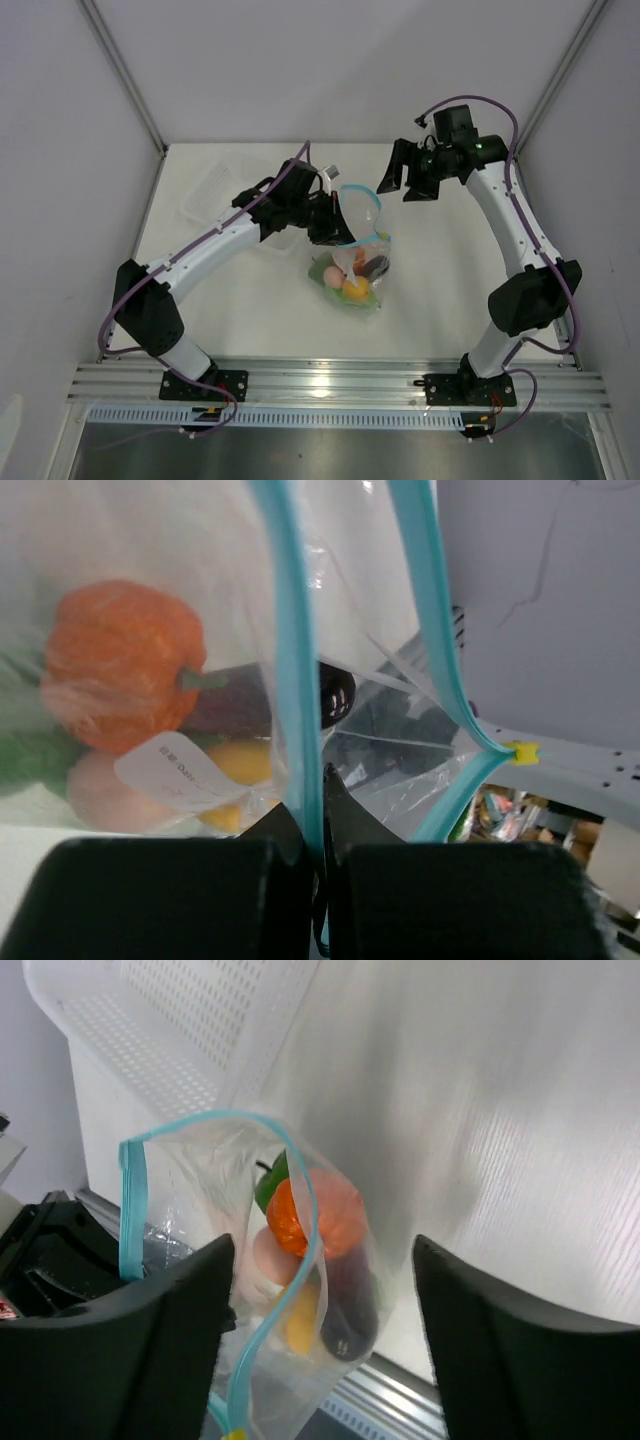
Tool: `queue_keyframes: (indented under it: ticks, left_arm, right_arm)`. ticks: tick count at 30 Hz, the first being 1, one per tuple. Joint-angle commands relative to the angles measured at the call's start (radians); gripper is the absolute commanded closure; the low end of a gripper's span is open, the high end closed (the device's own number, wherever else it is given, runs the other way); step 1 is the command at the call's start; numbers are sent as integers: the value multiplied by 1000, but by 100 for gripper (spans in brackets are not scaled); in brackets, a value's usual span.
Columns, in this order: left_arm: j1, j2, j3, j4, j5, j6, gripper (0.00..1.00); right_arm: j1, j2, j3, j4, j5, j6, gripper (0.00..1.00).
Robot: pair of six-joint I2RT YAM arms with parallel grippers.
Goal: Place the food in the zip-top bag and seal the zipper
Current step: Zip the zipper food storage bag at the center of the board.
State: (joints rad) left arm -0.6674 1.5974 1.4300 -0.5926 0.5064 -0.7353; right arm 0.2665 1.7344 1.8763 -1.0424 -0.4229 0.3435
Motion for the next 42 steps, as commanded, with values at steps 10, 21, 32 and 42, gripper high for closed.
queue_keyframes:
  ticks: [10,21,32,42]
  left_arm:
    - [-32,-139,-69,186,-69,-338,100]
    - [-81,-86,-36,221,-68,-375,99]
    - [-101,-83,-20,168,-65,-325,100]
    - [-101,-88,-37,152,-26,-300,99]
  right_arm:
    - [160,-554,-383,-42,102,5,14]
    - [244,-777,-465,-45,234,41,13]
    - [244,-742,-549,119,233,-89,23]
    - [201,-698,-549,209,99,-216,40]
